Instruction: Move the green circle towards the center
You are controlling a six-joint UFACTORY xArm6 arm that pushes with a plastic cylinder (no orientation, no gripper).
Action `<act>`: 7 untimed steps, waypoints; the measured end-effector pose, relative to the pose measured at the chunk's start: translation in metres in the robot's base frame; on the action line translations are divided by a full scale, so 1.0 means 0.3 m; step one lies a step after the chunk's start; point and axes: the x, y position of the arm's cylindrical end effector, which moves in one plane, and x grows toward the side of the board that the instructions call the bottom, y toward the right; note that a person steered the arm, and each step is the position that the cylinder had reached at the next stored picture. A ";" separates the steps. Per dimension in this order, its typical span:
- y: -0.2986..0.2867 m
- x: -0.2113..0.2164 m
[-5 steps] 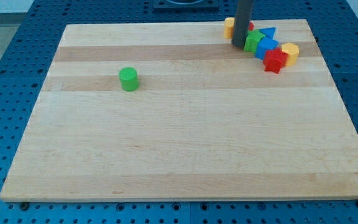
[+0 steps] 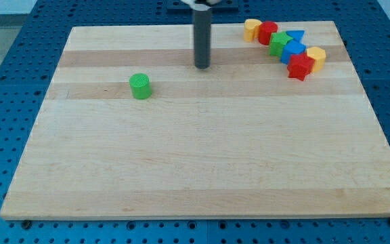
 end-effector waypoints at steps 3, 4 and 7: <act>-0.436 0.000; -0.538 0.000; -0.536 0.281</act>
